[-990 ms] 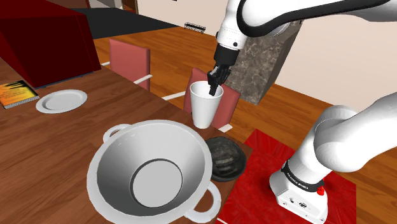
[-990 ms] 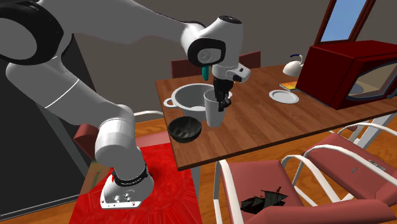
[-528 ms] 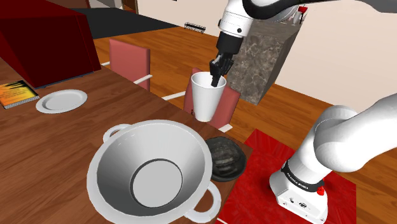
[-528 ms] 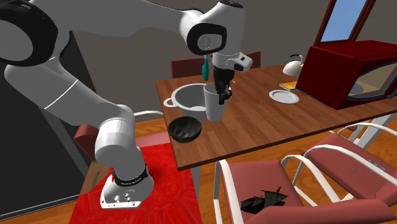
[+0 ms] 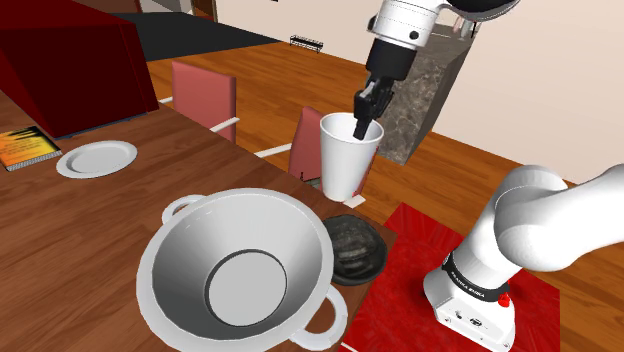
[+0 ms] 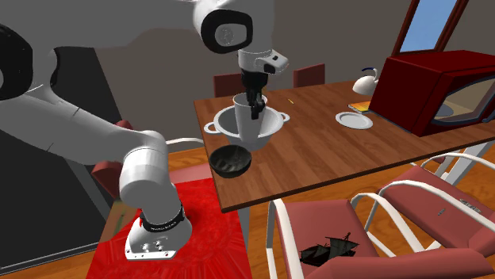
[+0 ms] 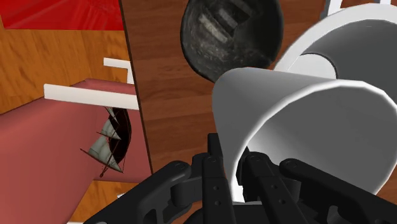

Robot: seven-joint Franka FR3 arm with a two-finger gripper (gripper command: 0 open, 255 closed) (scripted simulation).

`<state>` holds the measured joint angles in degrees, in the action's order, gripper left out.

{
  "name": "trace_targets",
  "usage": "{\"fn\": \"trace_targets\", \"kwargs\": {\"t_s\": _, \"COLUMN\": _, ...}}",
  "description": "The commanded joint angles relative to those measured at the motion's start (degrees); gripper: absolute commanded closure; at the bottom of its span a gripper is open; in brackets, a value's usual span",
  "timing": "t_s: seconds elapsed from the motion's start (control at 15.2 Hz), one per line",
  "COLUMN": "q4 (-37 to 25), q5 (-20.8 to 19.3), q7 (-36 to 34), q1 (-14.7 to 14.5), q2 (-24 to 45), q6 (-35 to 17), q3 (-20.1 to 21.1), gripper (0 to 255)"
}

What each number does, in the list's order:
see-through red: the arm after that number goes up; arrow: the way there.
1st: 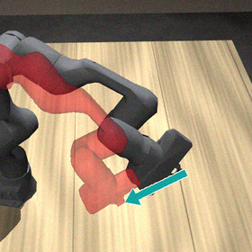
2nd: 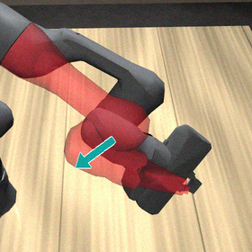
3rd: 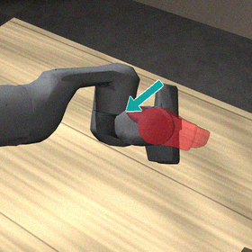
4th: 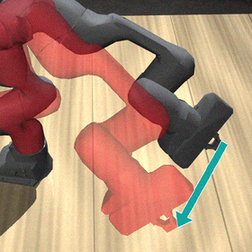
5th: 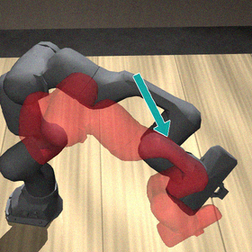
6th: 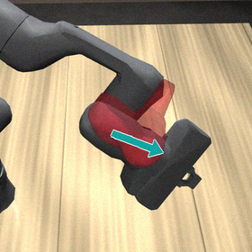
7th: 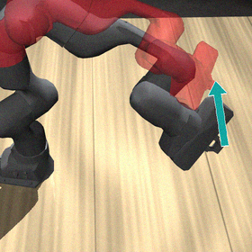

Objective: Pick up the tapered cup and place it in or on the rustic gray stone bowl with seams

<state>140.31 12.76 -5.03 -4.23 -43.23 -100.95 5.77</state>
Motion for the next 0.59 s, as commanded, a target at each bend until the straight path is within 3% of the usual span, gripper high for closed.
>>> {"fn": "trace_targets", "kwargs": {"t_s": 0.0, "q4": 1.3, "q5": 0.7, "q7": -1.6, "q1": -0.7, "q2": -4.4, "q6": 2.9, "q3": 0.8, "gripper": 255}}
{"fn": "trace_targets", "kwargs": {"t_s": 0.26, "q4": 2.3, "q5": 2.5, "q7": -5.3, "q1": -2.4, "q2": -12.1, "q6": 9.0, "q3": 2.6, "gripper": 255}}
{"fn": "trace_targets", "kwargs": {"t_s": 0.53, "q4": 5.8, "q5": 2.9, "q7": -4.9, "q1": -2.6, "q2": -13.1, "q6": 6.4, "q3": 3.0, "gripper": 255}}
